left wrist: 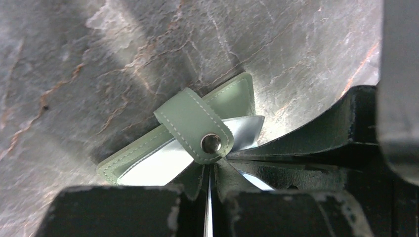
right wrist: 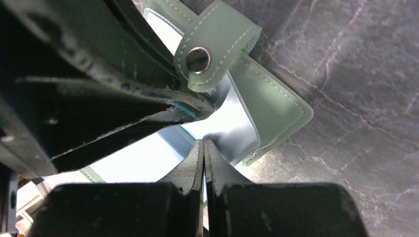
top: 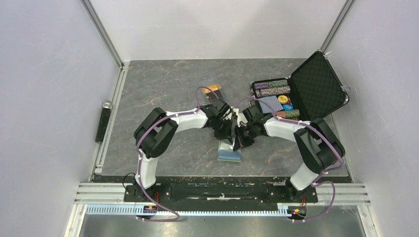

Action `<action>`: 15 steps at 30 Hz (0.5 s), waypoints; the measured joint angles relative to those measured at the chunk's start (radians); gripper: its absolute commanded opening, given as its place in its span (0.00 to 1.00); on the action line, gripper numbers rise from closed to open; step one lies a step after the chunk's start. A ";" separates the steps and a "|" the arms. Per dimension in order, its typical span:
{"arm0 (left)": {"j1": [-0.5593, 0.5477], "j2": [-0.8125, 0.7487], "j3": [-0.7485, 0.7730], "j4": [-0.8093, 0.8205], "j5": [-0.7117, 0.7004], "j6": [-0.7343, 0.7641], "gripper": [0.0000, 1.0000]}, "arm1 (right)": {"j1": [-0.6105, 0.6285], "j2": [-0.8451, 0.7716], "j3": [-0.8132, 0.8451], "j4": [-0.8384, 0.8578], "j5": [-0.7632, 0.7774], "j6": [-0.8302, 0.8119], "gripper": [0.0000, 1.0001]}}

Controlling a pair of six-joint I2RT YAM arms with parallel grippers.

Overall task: Put the credit cards into the card holder
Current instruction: Open the card holder at the center of the board.

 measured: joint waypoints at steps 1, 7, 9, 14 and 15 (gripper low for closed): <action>0.002 0.008 0.007 -0.001 0.015 0.000 0.02 | 0.000 -0.008 -0.008 0.002 0.001 0.013 0.00; 0.033 0.070 0.060 -0.036 0.130 -0.006 0.02 | 0.041 -0.085 -0.063 0.044 0.052 -0.076 0.00; 0.039 0.094 0.080 -0.048 0.173 -0.010 0.02 | 0.066 -0.105 -0.079 0.056 0.063 -0.116 0.00; 0.040 0.128 0.116 -0.072 0.220 -0.011 0.02 | 0.099 -0.136 -0.103 0.072 0.080 -0.170 0.00; 0.041 0.130 0.117 -0.074 0.224 -0.013 0.02 | 0.103 -0.145 -0.107 0.074 0.085 -0.173 0.00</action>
